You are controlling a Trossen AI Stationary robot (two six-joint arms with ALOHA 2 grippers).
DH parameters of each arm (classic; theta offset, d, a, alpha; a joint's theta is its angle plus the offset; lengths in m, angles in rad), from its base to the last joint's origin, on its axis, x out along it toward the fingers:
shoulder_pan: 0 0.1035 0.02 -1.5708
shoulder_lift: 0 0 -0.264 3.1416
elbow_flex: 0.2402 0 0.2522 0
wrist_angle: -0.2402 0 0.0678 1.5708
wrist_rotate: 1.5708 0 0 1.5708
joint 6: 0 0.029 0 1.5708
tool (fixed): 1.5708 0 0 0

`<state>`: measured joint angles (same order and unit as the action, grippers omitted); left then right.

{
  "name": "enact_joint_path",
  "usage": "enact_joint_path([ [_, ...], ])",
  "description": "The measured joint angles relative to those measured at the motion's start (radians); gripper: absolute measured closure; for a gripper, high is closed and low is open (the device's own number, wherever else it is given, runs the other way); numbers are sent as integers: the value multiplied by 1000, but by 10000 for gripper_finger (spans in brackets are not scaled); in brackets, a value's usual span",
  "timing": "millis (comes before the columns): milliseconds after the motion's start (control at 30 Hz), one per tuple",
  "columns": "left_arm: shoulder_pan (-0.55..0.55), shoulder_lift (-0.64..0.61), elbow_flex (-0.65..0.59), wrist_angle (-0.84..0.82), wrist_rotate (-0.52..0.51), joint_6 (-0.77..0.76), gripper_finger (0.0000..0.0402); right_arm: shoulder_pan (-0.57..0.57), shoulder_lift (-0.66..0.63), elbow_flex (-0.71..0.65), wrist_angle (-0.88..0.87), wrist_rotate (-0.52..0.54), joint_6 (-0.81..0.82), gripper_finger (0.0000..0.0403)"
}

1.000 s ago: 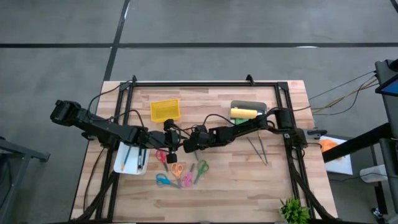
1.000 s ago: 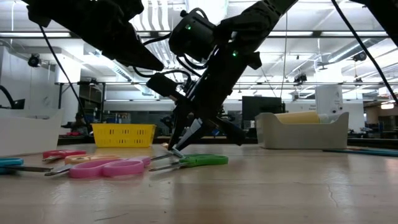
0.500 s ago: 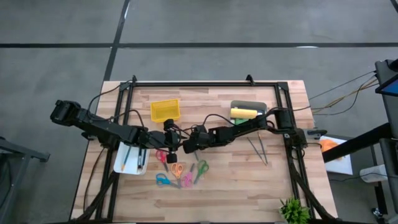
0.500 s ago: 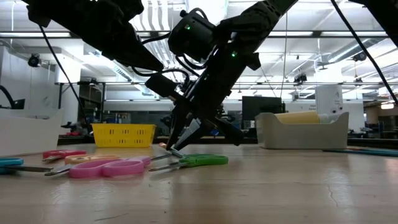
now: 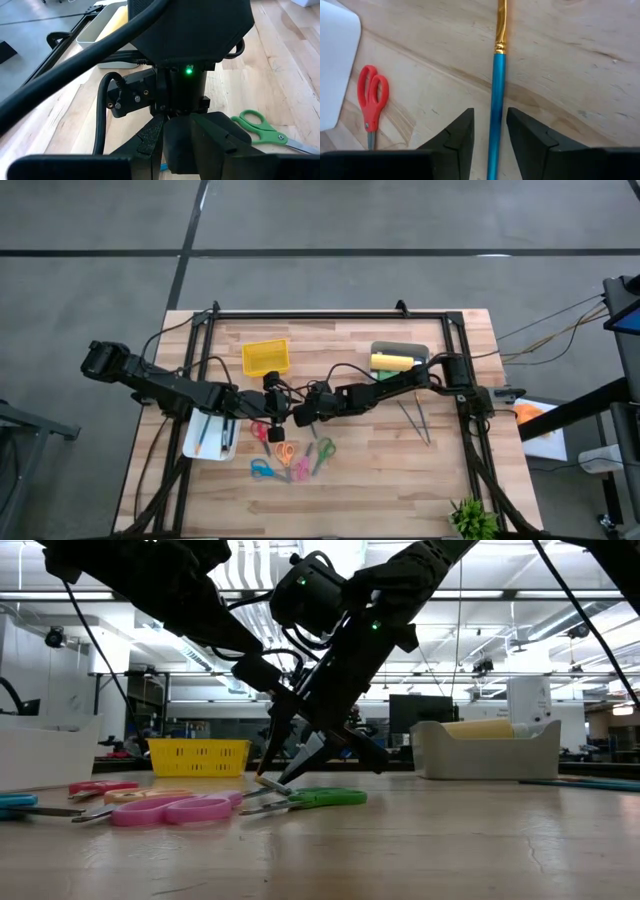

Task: Pick & Place Paint Supplies
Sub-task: Put the blue paintbrush into the white bin

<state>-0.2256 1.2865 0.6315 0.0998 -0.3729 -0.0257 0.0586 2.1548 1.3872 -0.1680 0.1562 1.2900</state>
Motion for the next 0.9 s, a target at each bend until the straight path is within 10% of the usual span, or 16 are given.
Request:
enact_joint_path([
  [900, 0, 1, -2, -2, -4, 0, 305, 132, -195, -55, -190, 326, -206, 283],
])
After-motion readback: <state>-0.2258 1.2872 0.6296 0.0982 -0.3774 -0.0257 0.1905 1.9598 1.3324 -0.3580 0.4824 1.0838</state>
